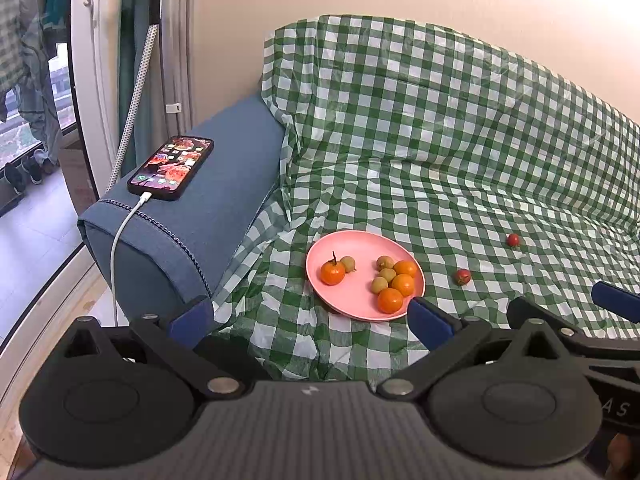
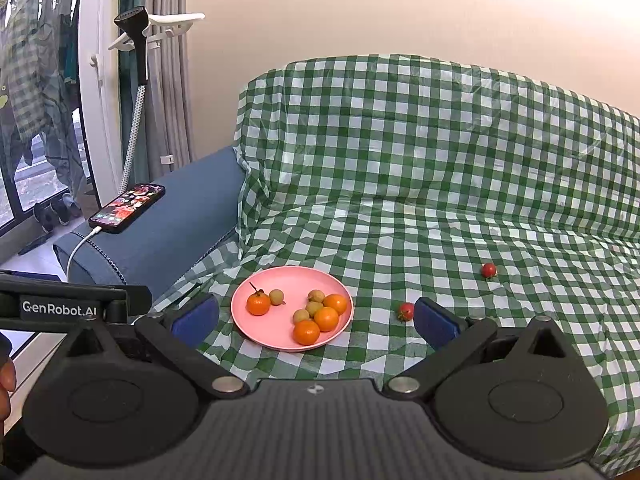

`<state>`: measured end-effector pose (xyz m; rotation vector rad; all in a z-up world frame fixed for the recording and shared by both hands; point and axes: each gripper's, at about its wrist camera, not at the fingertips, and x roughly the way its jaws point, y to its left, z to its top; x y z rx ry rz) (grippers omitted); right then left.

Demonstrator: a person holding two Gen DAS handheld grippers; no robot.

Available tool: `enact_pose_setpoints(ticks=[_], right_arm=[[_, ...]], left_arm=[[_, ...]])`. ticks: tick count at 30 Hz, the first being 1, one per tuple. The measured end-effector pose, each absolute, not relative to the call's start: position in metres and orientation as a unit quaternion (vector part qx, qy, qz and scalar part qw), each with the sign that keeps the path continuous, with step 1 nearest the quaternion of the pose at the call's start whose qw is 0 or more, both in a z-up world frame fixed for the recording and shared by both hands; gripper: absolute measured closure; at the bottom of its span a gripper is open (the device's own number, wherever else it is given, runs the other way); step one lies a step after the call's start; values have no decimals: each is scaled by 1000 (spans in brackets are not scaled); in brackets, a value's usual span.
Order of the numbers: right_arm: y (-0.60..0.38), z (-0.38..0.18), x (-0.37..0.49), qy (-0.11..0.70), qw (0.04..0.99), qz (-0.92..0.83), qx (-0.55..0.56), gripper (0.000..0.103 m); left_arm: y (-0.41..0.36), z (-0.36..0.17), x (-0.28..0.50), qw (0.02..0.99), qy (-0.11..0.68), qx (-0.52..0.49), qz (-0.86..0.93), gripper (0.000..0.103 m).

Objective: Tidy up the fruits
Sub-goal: 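Lift both tools up and away from the pink plate, then move the right tool to a red cherry tomato while the left tool approaches another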

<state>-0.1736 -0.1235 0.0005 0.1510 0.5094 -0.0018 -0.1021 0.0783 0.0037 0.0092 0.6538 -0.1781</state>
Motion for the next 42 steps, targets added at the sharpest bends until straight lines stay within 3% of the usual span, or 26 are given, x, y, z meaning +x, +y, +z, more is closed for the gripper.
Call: enact_pose_setpoints(ticks=[26, 36, 42], right_arm=[[-184, -37, -156, 271, 949, -50, 154, 1], [-268, -67, -143, 258, 935, -165, 177, 1], [-332, -96, -102, 248, 915, -251, 195, 1]], left_arm=[[25, -11, -63, 924, 362, 74, -100, 0], [-69, -19, -6, 894, 409, 64, -172, 0], [-157, -53, 45, 870, 421, 113, -230, 0]])
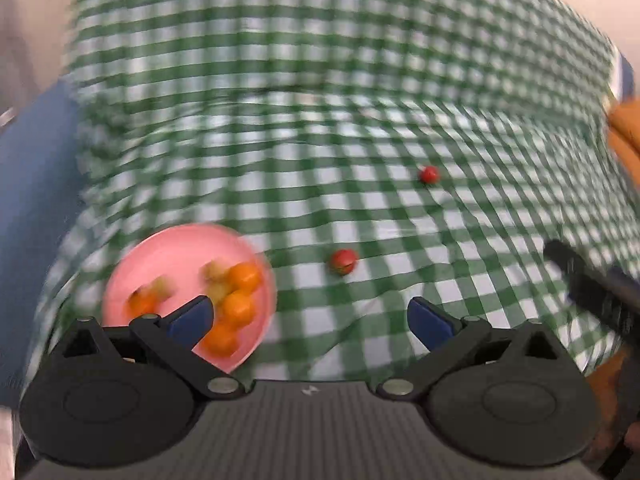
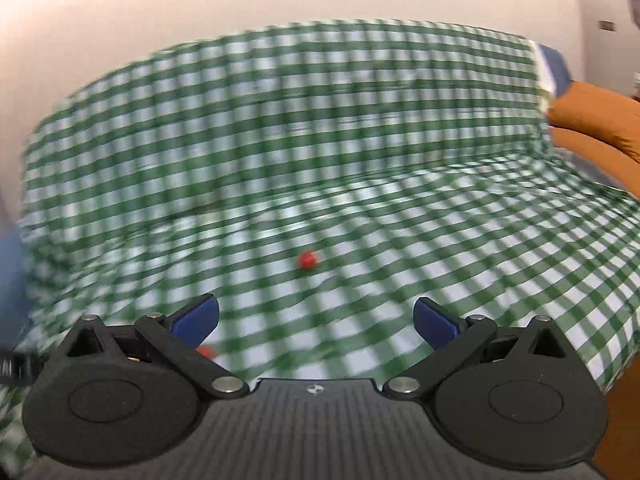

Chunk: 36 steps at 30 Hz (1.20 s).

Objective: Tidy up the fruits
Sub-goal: 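Move the right tool to a red cherry tomato while the left tool approaches another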

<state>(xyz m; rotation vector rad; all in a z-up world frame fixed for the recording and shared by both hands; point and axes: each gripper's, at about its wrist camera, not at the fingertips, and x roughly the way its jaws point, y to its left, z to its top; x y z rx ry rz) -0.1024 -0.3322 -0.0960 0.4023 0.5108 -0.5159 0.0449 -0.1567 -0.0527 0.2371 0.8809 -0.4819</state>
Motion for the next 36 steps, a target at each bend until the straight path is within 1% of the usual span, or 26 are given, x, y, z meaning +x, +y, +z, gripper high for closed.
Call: enact_pose_setpoints(ticks=[4, 9, 12, 17, 21, 25, 29, 30, 36], right_arm=[[-373, -119, -63, 249, 903, -283, 204, 1], [-408, -155, 4, 271, 891, -294, 214, 1], [-420, -176, 49, 283, 891, -288, 209, 1], [-428, -217, 122, 319, 900, -248, 162, 1], [-431, -247, 160, 342, 901, -225, 145, 1], [-431, -265, 177, 355, 897, -211, 156, 1], [-430, -280, 192, 370, 895, -202, 144, 1], [-430, -282, 190, 358, 900, -202, 149, 1], [-432, -285, 190, 350, 902, -202, 153, 1]], left_arm=[[-210, -86, 84, 852, 431, 169, -245, 0], [-247, -123, 131, 839, 457, 176, -237, 0], [-260, -143, 154, 832, 470, 177, -235, 0], [-271, -169, 180, 819, 487, 187, -239, 0], [-272, -187, 198, 800, 505, 197, -255, 0], [-265, -202, 207, 793, 519, 200, -248, 0], [-258, -206, 209, 794, 526, 186, -243, 0], [-258, -206, 209, 794, 525, 189, -243, 0], [-261, -205, 201, 786, 528, 199, -252, 0]])
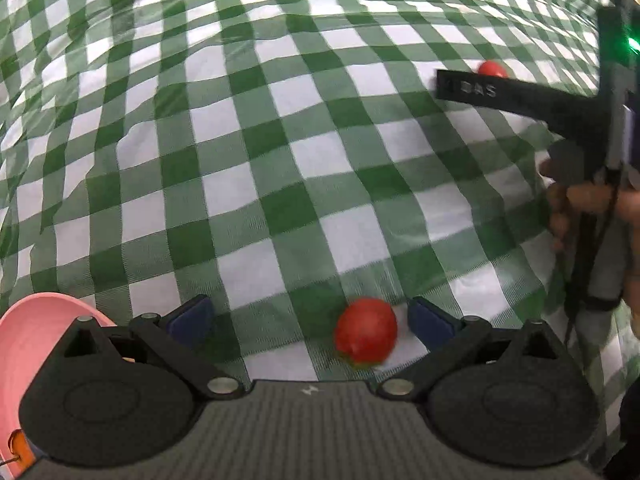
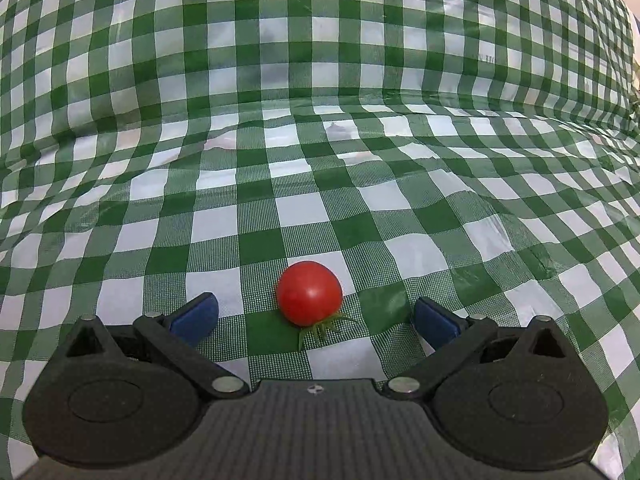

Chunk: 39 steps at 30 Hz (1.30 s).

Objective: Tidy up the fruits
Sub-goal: 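Move the right tool to a red cherry tomato while the left tool approaches another, then close the right tool on the cherry tomato while the left tool grasps another, then carry the tomato over the pink plate with the right tool while the left tool does too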

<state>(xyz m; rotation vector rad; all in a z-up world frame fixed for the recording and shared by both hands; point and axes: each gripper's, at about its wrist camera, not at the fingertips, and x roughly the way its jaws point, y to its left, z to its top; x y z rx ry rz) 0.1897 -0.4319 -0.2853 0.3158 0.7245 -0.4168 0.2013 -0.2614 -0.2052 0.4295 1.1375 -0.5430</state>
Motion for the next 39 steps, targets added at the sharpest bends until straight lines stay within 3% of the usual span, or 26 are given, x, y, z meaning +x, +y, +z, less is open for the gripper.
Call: enact_pose_setpoints(ticks=[5, 7, 8, 9, 10, 11, 13, 20, 27, 39], right_arm=[[-432, -286, 190, 345, 904, -204, 150, 1], [-432, -285, 189, 346, 903, -204, 151, 1], [-431, -285, 189, 347, 903, -204, 150, 1], [-432, -284, 189, 349, 903, -202, 150, 4], [-432, -283, 188, 348, 903, -201, 153, 18], [-432, -279, 187, 340, 905, -201, 156, 44], [-431, -271, 186, 338, 907, -197, 154, 71], [-437, -260, 178, 320, 906, -214, 175, 71], [-423, -214, 145, 267, 929, -216, 141, 71], [-308, -158, 53, 307, 937, -114, 122, 71]], left_arm=[[-264, -204, 187, 789, 509, 212, -269, 1], [-264, -203, 183, 789, 505, 210, -279, 10], [-264, -200, 181, 791, 501, 208, -284, 22], [-264, -196, 179, 792, 497, 209, -288, 41], [-265, -192, 177, 793, 490, 213, -293, 53], [-266, -190, 176, 791, 490, 216, -296, 70], [-267, -187, 176, 791, 495, 212, -291, 71], [-252, -171, 181, 801, 501, 167, -281, 71], [-214, -121, 167, 831, 474, 120, -266, 71], [-112, -84, 115, 851, 472, 85, -214, 71]])
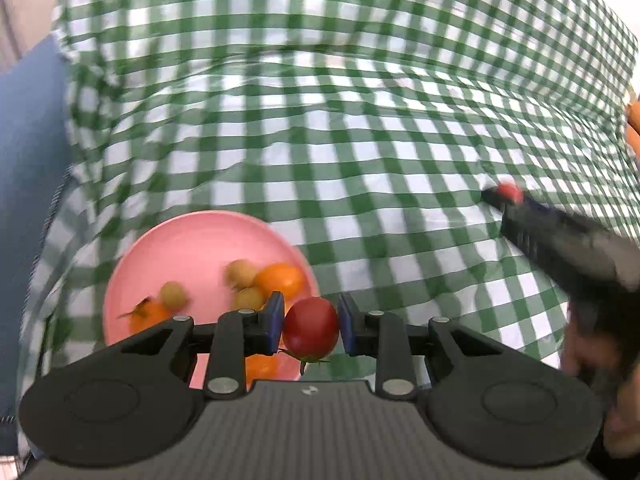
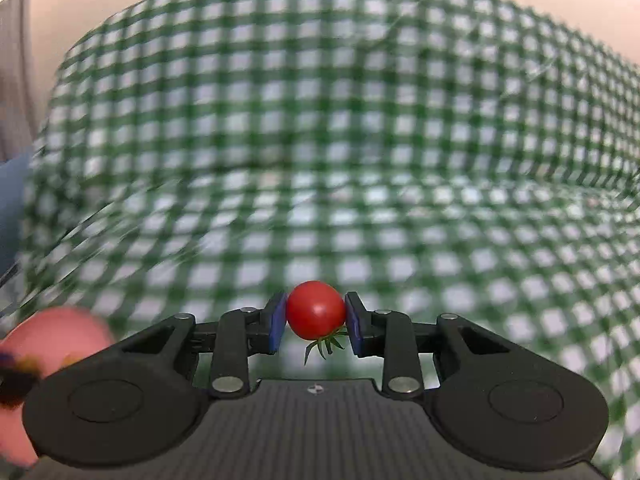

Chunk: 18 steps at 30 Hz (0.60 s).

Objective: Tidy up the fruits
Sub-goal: 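Carry the tomato over the pink plate with the right tool while the left tool does too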

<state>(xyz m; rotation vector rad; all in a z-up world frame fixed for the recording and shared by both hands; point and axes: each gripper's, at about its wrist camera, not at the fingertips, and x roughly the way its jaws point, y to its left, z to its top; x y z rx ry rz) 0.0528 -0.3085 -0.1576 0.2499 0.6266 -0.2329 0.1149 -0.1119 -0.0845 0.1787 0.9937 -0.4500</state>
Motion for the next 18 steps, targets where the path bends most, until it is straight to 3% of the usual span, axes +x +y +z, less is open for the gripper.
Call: enact_pose_setpoints(ticks=[18], right_arm=[[-154, -106, 27, 341, 935, 36, 89, 71]], left_arm=[[-13, -61, 121, 879, 453, 34, -146, 71]])
